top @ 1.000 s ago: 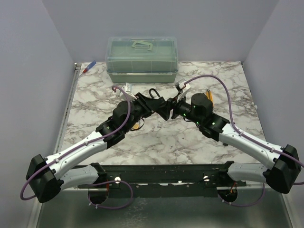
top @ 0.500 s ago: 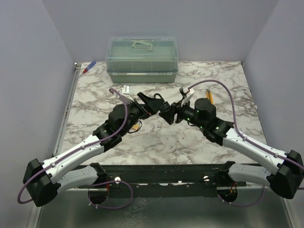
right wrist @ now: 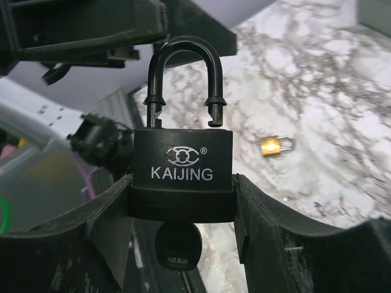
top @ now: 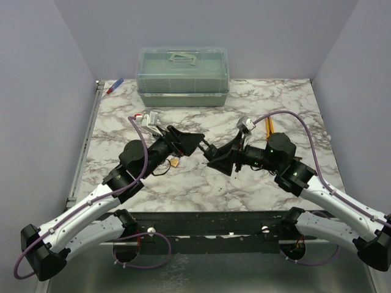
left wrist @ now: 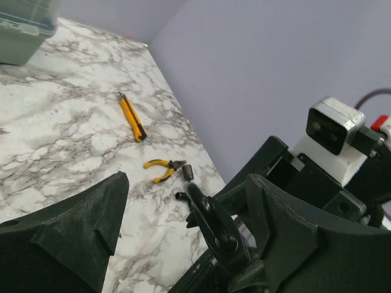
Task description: Unlock with the key
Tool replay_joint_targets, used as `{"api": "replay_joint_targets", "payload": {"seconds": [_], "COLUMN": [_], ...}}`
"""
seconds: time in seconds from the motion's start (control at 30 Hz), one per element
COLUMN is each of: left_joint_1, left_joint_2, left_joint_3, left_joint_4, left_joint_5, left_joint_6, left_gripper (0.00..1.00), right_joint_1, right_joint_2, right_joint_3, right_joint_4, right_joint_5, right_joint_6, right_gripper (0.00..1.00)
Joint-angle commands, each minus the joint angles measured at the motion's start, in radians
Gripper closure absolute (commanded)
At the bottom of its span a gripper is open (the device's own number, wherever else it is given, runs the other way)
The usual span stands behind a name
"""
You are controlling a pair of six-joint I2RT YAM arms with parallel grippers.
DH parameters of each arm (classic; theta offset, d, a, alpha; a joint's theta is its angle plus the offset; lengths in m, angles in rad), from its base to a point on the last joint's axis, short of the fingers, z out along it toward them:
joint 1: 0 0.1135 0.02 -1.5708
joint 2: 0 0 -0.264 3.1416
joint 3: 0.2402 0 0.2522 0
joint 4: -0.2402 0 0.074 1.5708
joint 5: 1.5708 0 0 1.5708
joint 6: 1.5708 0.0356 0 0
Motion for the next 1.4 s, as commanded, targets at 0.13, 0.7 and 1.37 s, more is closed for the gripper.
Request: {"api": "replay_joint_targets", "payload": {"seconds": [0.13, 0.7, 1.37], "left_joint_1": [0.008, 0.008, 0.008], "left_joint_2": [-0.117, -0.179, -0.131], "left_joint_3": [-0.006, -0.065, -0.072], "left_joint_4": [0.05, 0.172, 0.274], "left_joint_5": [0.336, 0.477, 0.483], "left_joint_6": [0.147, 0.219, 0.153], "left_gripper": [0.17, 0.1, 0.44], "right_joint_1": [0.0, -0.002, -0.001], "right_joint_2": [-0.051, 0.041, 0.119], "right_joint_3": [0.047, -0.004, -0.021], "right_joint_4": [0.091, 0.541, 0.618], "right_joint_5": [-0.283, -0.453, -0.494], "right_joint_6": [0.05, 0.404, 0.446], "right_gripper": [0.99, 0.99, 0.99]}}
